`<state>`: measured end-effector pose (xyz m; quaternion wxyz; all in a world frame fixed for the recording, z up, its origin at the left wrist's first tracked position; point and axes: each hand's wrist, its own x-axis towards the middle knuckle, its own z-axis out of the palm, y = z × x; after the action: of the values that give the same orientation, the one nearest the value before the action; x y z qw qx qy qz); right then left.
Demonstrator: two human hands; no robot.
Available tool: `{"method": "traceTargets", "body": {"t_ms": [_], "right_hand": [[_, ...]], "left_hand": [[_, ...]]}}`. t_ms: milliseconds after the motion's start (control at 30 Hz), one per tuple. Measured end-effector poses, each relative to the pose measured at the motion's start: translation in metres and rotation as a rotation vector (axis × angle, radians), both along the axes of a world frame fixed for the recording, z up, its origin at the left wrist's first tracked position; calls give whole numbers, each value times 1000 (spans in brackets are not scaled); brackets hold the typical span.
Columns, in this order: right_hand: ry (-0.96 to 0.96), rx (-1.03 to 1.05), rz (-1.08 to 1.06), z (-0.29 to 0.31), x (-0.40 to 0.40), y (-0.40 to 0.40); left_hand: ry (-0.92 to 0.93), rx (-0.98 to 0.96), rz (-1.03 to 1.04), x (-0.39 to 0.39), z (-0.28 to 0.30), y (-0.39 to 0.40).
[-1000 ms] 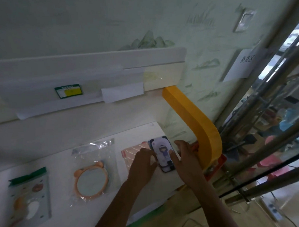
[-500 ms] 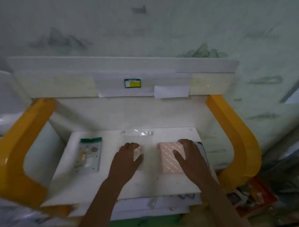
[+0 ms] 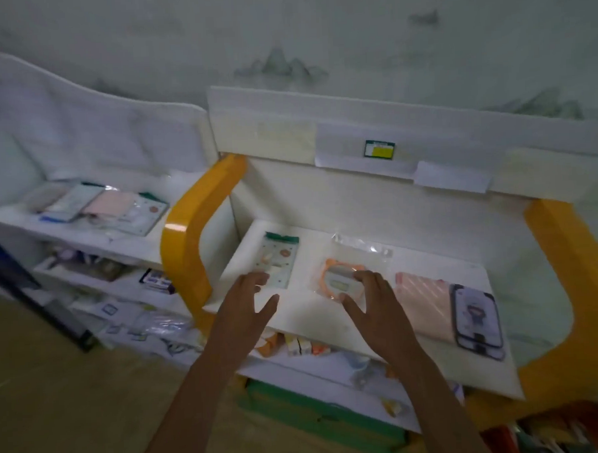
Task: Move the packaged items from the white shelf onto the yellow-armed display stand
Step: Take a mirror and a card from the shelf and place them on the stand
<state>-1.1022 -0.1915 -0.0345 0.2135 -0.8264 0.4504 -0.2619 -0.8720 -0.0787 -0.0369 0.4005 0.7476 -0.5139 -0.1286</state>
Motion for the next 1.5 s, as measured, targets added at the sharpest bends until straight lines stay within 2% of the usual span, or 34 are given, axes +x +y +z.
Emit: {"method": "traceTargets", "body": {"t_ms": [133,333,567,800,967,1100,1500], "right_hand": [[-24,57,125,1,58,26],[37,65,260,-1,157,63],[16,121,380,-4,283,124],[41,133,475,-14,367,156],[59,201,531,-16,417,148],[-5,218,558,-21,467,129],[-87,247,613,-19,609,59]], "left_hand": [[113,-13,76,42,-7,50],[140,0,209,122,-18,124],[164,-12,368,221,-27,206],[208,-26,492,287,-45,255],[252,-61,545,330,-49,255],[273,-97,576,370,-47,236],[199,-73,574,496,-27,158]]}}
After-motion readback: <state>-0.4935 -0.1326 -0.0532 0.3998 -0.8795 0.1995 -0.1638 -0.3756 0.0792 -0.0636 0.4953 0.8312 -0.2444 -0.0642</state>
